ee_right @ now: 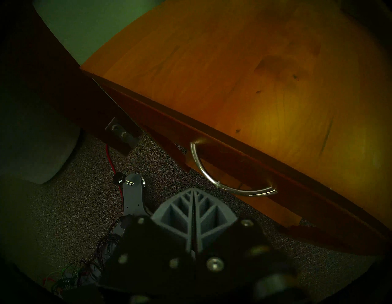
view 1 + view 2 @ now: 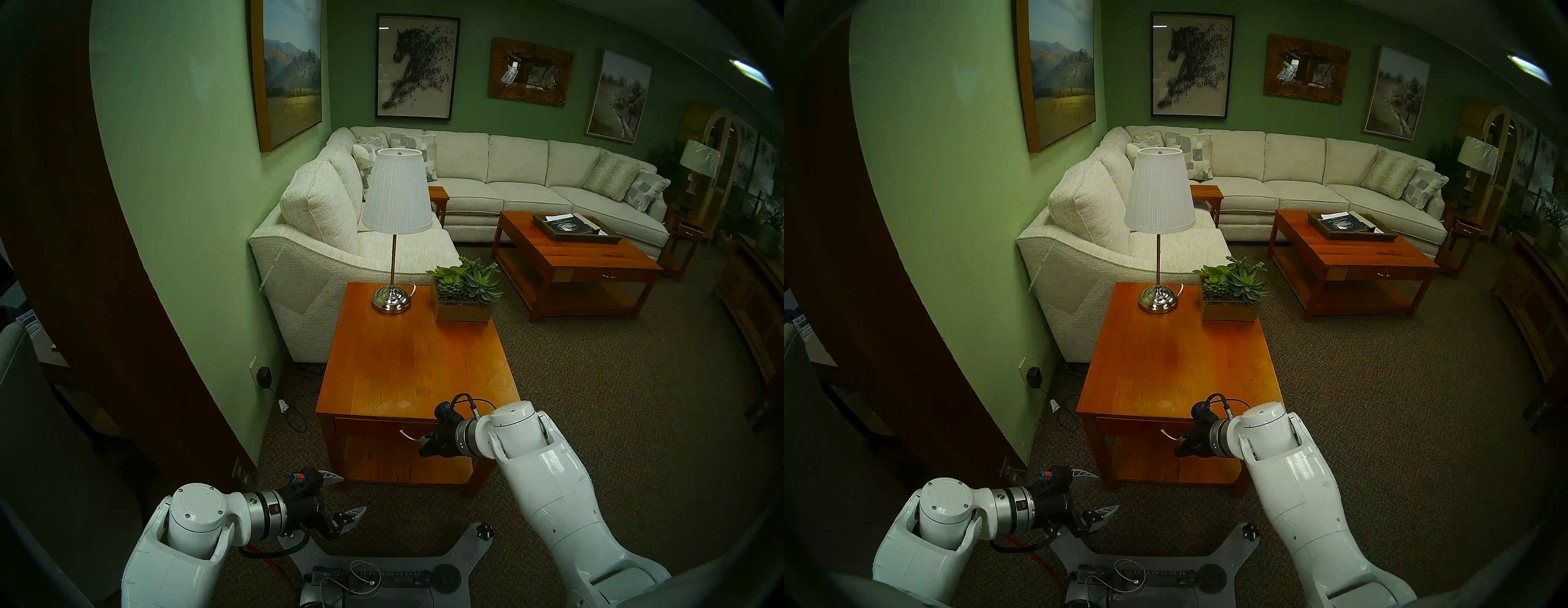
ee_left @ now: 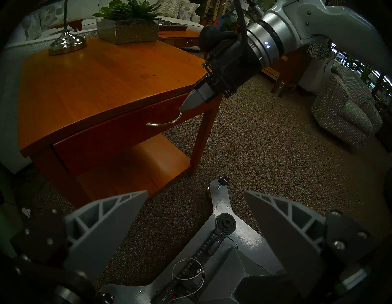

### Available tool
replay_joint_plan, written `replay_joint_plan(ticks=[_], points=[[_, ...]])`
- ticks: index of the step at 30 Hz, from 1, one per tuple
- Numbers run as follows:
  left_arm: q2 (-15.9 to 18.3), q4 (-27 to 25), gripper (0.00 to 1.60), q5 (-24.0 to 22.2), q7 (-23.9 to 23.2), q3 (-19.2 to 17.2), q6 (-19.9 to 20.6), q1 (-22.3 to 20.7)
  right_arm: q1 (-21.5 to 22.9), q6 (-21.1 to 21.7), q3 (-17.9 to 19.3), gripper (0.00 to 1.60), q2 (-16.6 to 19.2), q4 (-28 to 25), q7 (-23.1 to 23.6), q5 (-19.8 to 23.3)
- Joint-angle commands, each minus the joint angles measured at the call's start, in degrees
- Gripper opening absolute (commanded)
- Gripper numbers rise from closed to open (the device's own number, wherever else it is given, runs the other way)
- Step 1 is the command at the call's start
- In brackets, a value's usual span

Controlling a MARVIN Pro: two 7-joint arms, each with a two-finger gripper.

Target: Open the drawer, take out the contents and close the drawer

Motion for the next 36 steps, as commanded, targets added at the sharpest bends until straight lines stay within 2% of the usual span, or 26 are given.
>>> replay_joint_plan(ticks=[1, 3, 5, 7, 9, 15, 24, 36], points=[[-0.02, -1.37, 1.6, -0.2, -0.17, -0.02, -0.2, -0.33, 7.28, -0.38, -0.52, 0.0, -1.48, 3.3, 1.21, -0.22], [-0.02, -1.37, 1.6, -0.2, -0.17, -0.02, -0.2, -0.33, 5.96, -0.69, 0.21, 0.0, -1.9, 2.0, 0.69, -0.5], [-0.04, -1.4, 1.6, -0.18, -0.19, -0.04, -0.2, -0.31, 8.75, -0.68, -0.6, 0.0, -1.89, 5.64, 1.25, -0.68], [-0.05, -1.41, 1.6, -0.17, -0.2, -0.05, -0.19, -0.31, 8.39, -0.75, -0.37, 0.0, -2.1, 5.37, 0.9, -1.02], [-0.06, -1.44, 1.6, -0.16, -0.22, -0.06, -0.19, -0.3, 10.07, -0.76, -0.97, 0.0, -2.17, 7.74, 1.01, -1.37], [-0.07, -1.26, 1.6, -0.19, -0.17, -0.37, -0.33, -0.15, 11.45, -0.79, -0.97, 0.0, -3.23, 10.83, -0.86, -2.42], [-0.06, -1.08, 1.6, -0.25, -0.27, -0.87, -0.7, -0.16, 12.26, -1.06, -0.04, 0.0, -4.81, 13.24, -5.7, -3.42], [-0.03, -0.89, 1.6, -0.23, -0.6, -0.98, -0.49, -0.62, 13.08, 0.23, 0.8, 0.0, -5.55, 16.12, -7.04, -3.89]])
